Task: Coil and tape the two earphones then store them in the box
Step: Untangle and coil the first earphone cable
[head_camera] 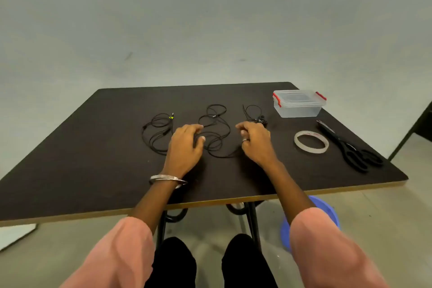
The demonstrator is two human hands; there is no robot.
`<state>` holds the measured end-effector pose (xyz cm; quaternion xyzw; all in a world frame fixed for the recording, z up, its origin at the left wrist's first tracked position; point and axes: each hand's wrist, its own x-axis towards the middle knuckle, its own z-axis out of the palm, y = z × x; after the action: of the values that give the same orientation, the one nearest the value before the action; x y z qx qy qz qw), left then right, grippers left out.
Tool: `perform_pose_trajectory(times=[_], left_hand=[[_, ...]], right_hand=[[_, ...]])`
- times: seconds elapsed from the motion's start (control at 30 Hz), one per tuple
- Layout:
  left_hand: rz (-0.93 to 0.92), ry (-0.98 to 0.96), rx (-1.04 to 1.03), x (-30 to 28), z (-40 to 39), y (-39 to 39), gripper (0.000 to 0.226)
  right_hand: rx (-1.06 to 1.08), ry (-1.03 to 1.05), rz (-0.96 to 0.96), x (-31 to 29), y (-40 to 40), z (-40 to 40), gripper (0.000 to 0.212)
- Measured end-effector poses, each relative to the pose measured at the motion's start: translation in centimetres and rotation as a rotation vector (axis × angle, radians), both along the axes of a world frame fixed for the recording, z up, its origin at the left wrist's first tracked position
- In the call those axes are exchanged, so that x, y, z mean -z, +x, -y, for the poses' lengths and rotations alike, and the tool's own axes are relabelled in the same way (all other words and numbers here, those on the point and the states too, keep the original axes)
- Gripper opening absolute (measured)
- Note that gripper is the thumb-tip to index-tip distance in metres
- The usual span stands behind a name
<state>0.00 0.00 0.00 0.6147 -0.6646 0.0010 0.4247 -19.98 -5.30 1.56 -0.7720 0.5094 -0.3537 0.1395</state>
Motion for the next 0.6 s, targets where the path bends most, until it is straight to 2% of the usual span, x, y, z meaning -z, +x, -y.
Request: perform_pose_trajectory(times=[0.13, 0.27, 0.43, 0.53, 0.6], left_hand=[[0.054, 0.058, 0.097, 0.1, 0.5, -1.0, 0.030], [0.073, 0.058, 0.198, 0.8, 1.6, -1.7, 0.034], [0.131, 0.078, 0.299, 1.2, 3.2, -2.8, 0.055], [0.246, 0.063, 0.355, 1.6, 3.9, -3.3, 0.054], [0.245, 0.029, 0.361, 1.6, 4.0, -3.3, 0.048]], right_hand=[[-0.039, 0.078, -0.061, 0.9, -1.6, 0.2, 0.041], [-0.137, 0.070, -0.032, 1.3, -2.0, 0.8, 0.031], [-0.263, 0.077, -0.110, 2.0, -2.2, 2.0, 0.021], [-0.261, 0.059, -0.129, 2.4, -2.1, 2.4, 0.016], [-0.253, 0.052, -0.139, 2.4, -2.0, 2.4, 0.014]])
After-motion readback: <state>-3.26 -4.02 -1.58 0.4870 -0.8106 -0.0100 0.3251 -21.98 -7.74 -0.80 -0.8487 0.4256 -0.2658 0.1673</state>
